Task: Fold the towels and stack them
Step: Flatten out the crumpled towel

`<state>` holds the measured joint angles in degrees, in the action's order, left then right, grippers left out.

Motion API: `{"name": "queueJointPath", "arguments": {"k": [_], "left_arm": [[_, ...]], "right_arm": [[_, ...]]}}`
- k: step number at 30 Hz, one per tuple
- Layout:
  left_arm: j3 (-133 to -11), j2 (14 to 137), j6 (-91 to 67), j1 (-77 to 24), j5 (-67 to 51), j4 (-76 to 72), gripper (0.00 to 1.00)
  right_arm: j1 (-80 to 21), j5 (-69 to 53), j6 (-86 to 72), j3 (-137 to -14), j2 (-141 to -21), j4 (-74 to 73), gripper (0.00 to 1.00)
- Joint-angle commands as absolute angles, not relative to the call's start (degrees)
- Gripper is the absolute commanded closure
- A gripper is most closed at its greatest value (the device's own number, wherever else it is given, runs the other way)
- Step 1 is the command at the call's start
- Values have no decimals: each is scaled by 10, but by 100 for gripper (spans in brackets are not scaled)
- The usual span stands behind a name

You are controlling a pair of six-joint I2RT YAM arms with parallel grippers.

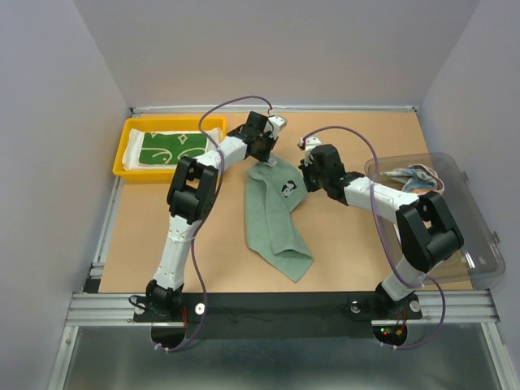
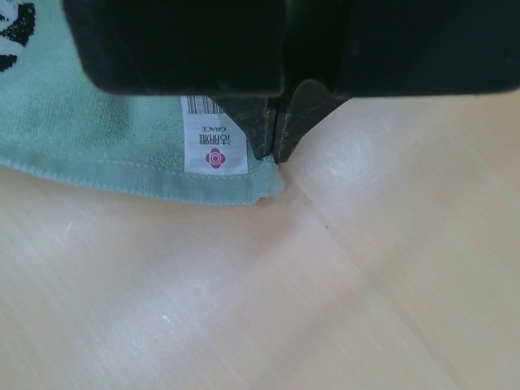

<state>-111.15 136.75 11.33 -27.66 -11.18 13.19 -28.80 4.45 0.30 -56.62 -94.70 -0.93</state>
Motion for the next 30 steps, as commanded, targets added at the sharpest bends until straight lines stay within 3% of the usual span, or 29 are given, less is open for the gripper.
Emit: {"name": "queueJointPath", "arguments": {"k": [1,14,21,30], "left_arm": [[-1095,1233,80,-256,-103,116,100],[-1077,957,52,-266,-126,31,100],[-965,808,61,-315,-139,4,100],[-854,622,48,-381,-135,3,100]], "right_arm": [[-263,112,37,-664,-939,14,99],[-231,163,177,-895,-883,2,99],[-232,121,234,-856,-731,-14,99],[-232,-48,242,-833,-544,-83,99]]}}
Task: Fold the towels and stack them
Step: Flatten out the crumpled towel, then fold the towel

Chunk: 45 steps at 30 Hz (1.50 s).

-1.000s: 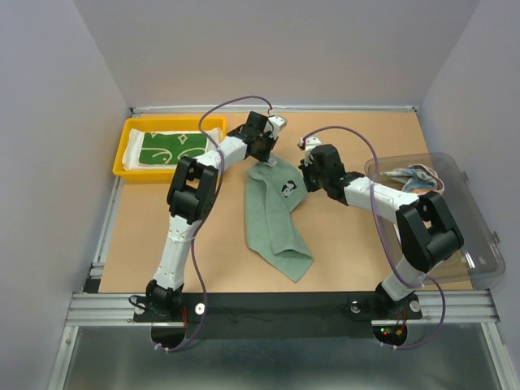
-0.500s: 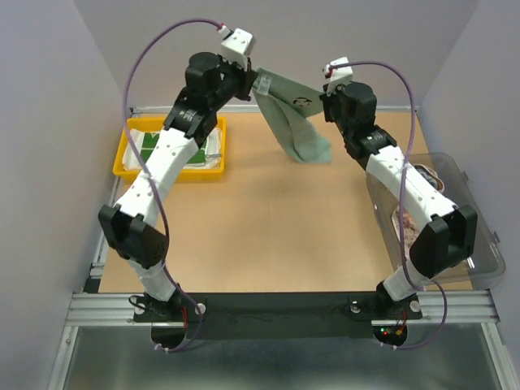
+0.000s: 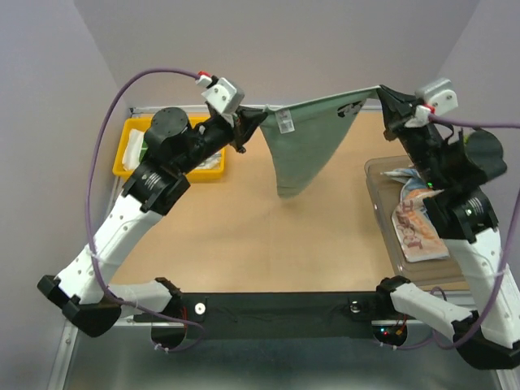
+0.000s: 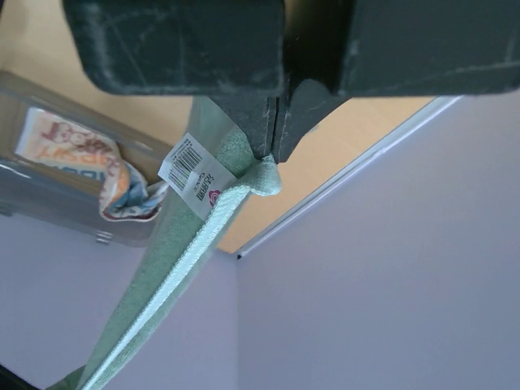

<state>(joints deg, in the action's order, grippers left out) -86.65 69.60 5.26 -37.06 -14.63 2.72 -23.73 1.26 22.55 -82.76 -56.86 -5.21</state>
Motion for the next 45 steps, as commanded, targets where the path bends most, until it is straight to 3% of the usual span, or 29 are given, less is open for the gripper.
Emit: {"name": "queueJointPath", "arguments": {"k": [1,8,14,17,21,29,39,45], "left_arm": [[-846,610,45,-388,-134,4,100],[-823,569,9,-393,-95,15,100],[-817,674,3,-381,76,24,100],[-817,739,-20,-349,106,10,100],[-830,872,-43,-290,92,-43,100],[-988,1099,-29,-239,33,-84,100],[-978,1131,-25,-201,14,-107,100],[-936,1122,-10,-192,-40,-113,100]], "right_arm": [[-232,-83,236,-845,-538,-109,99],[-232,-169,207,-879,-541,-201,99],[-232,-71,213,-869,-634,-195,99],[-232,-7,227,-858,-687,-172,99],[-229,57,244,-840,-807,-96,99],[-190,76,236,-881,-987,17,99],[-182,58,256,-895,-1076,45,99],[-182,25,233,-863,-1052,51,99]]}}
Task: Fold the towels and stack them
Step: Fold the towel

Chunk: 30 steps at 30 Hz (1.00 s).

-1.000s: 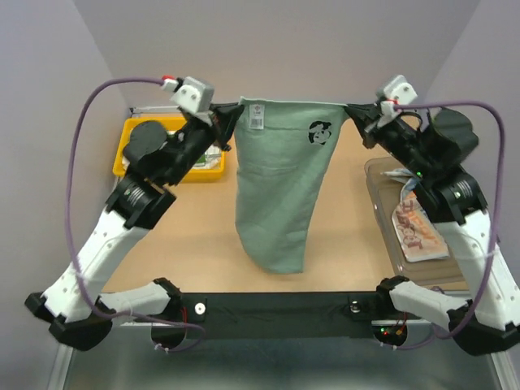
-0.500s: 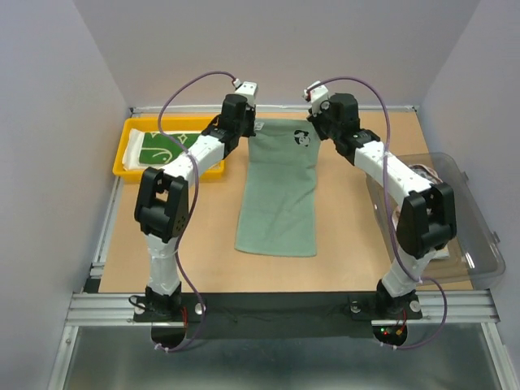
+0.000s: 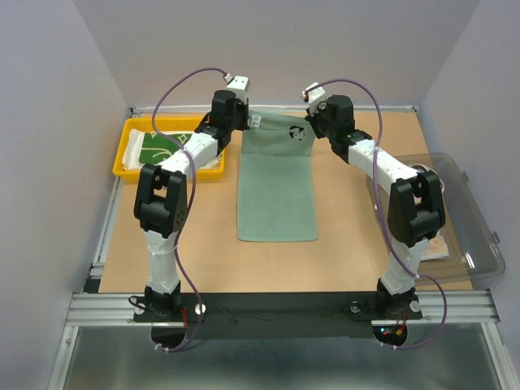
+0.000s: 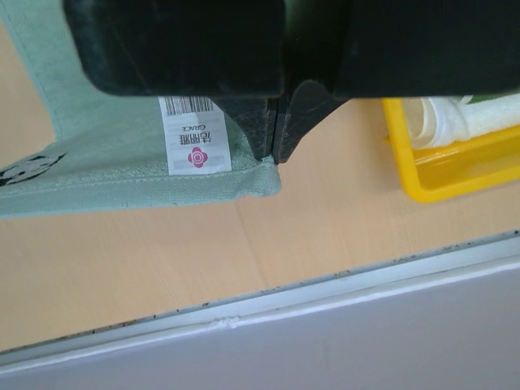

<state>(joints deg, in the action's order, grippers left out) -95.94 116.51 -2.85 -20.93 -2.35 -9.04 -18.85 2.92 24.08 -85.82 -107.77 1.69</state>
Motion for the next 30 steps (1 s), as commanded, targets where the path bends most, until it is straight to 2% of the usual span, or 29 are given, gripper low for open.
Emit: {"name": "queueJointPath", "arguments": {"k": [1,11,21,30], "left_arm": [[-928,1115,-10,-192,-44,-112,100],[-777,988,-37,-192,-91,-89,100],[-602,876,-140,-227,-113,-49,100],[-499,806,-193,-245,-101,-47,100]], "right_arm": [[-182,19,230,-855,-1043,50,99],[-182,-77,194,-725,-924,-19,99],[-184,-162,104,-600,-813,-90,100],[-185,-207,50,-560,-780,-162,100]]}}
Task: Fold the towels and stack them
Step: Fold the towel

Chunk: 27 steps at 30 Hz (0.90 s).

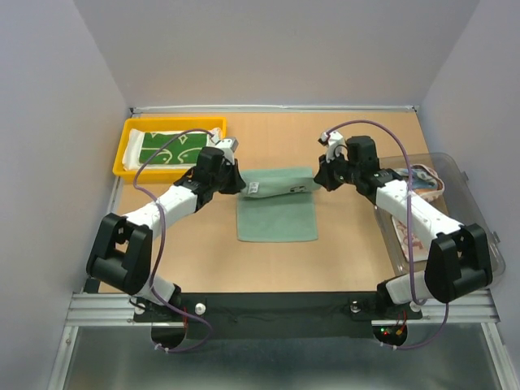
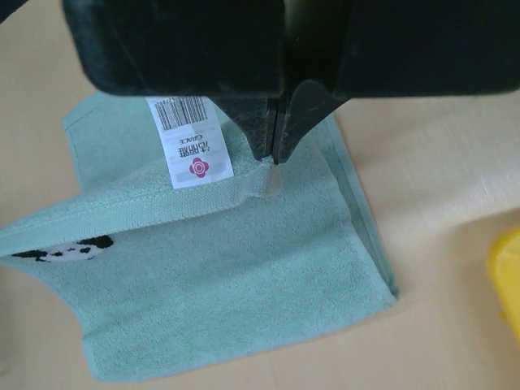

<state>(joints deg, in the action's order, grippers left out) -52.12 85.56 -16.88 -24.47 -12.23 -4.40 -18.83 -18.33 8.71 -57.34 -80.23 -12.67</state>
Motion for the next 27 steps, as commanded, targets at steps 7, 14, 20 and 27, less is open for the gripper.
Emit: {"name": "queueJointPath", "arguments": {"k": [7,14,20,27], "left_arm": [[-470,753,-185,-248,-69,-35,100],[-450,749,-198,-258,-83,-25,100],[-399,739,-249,-275,-75,-30,100],[-360,756,-270,-277,-39,-42,100]], "right_arm": [[-185,-217,24,-553,-764,-198,99],[-185,-222,11,-551,-755,-226,100],[-185,-207,4,-530,-778,-230,100],[-186,-228,-32,-504,-822,-230,100]]}}
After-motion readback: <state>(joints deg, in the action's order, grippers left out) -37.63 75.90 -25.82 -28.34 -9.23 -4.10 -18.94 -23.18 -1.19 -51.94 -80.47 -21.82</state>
